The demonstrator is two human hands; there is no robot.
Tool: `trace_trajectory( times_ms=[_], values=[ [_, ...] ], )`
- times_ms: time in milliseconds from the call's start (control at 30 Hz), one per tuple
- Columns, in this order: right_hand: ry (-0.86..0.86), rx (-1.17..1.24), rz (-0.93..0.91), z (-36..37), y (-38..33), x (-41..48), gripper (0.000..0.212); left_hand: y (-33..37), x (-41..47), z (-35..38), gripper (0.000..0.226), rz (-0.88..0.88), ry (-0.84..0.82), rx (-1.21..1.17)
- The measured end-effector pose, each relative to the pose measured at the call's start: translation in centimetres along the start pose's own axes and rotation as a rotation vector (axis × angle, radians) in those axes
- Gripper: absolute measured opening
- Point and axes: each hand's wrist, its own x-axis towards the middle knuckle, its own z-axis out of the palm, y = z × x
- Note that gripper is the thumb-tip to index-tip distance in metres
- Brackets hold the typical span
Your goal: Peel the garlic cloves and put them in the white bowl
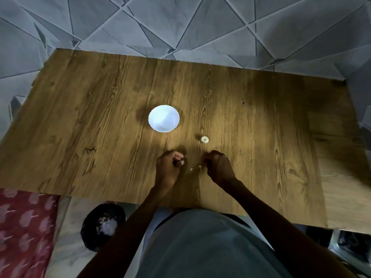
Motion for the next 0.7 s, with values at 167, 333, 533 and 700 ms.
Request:
trace_trajectory(
  times_ms=[167,333,533,700],
  values=[
    [-0.054,-0.017,-0.053,0.4,-0.7,0.3,0.034,0.5,-1.6,1.2,0.018,-0.055,-0.176,0.041],
    [-0.051,-0.013,-0.025,0.2,-0.8,0.4,0.034,2.0,-1.5,2.5,0.029,-0.130,-0.172,-0.010],
    [-0.014,-0.106,-0.046,1.2,-1.6,-0.5,0.025,-0.1,-1.2,1.4,0.030,-0.184,-0.024,-0.219],
    [-0.022,-0.291,-0.144,2.5,-2.4,-1.8,0.033,-2.3,-1.4,0.9,0.034,-0.231,0.055,-0.333]
  ],
)
